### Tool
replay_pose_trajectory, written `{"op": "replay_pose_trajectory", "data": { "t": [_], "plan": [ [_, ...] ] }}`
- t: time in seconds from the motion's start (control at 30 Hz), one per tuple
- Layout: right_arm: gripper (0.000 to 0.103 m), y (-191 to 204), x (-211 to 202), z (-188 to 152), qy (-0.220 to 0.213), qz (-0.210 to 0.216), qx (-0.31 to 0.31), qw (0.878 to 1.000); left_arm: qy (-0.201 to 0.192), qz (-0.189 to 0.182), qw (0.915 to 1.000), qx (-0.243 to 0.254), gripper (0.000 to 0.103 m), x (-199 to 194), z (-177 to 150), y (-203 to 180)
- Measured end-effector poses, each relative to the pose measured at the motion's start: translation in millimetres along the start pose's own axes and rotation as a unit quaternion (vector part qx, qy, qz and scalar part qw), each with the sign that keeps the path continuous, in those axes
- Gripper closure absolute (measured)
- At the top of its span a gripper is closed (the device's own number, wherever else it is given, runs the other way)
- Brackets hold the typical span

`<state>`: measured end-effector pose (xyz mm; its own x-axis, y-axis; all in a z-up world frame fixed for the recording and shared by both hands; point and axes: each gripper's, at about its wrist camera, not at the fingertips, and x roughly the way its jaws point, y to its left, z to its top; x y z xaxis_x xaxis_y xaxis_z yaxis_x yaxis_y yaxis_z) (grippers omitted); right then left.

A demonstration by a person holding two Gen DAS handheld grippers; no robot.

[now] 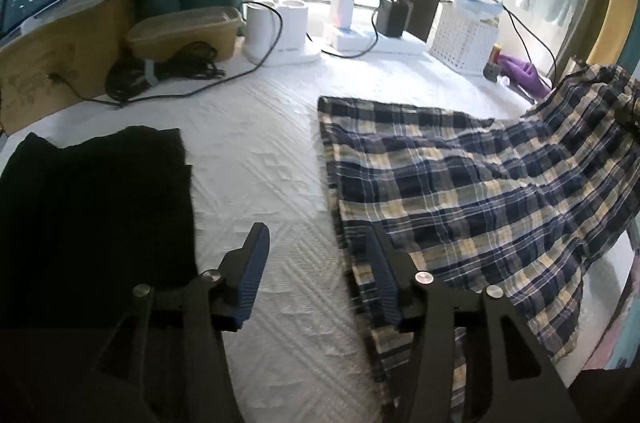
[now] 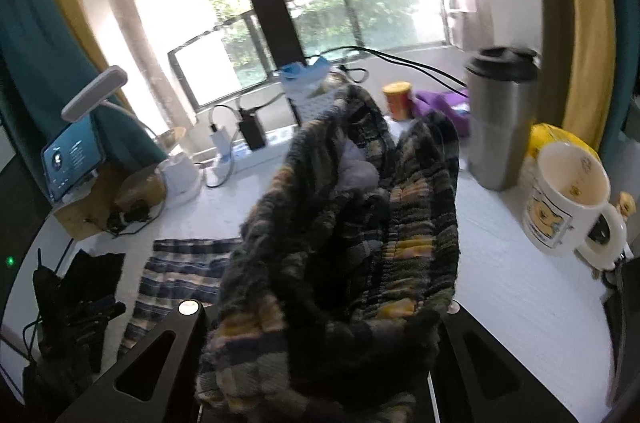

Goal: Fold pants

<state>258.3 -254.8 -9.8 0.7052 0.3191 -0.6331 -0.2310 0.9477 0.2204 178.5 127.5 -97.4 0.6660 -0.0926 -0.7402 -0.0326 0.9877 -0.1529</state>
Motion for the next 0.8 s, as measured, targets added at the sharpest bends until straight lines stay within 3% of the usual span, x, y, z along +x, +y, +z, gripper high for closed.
{"op": "replay_pose_trajectory", "data": {
  "t": [0.33, 0.8],
  "plan": [
    [0.091, 53, 18, 6, 0.016, 0.023, -0.036, 0.999, -0.022, -0.007, 0.9992, -0.032, 0.052, -17, 0, 27],
    [0.091, 135, 79, -5, 0.073, 0.048, -0.091, 0.992, -0.026, -0.018, 0.9963, -0.079, 0.052, -22, -4, 70]
  ]
}}
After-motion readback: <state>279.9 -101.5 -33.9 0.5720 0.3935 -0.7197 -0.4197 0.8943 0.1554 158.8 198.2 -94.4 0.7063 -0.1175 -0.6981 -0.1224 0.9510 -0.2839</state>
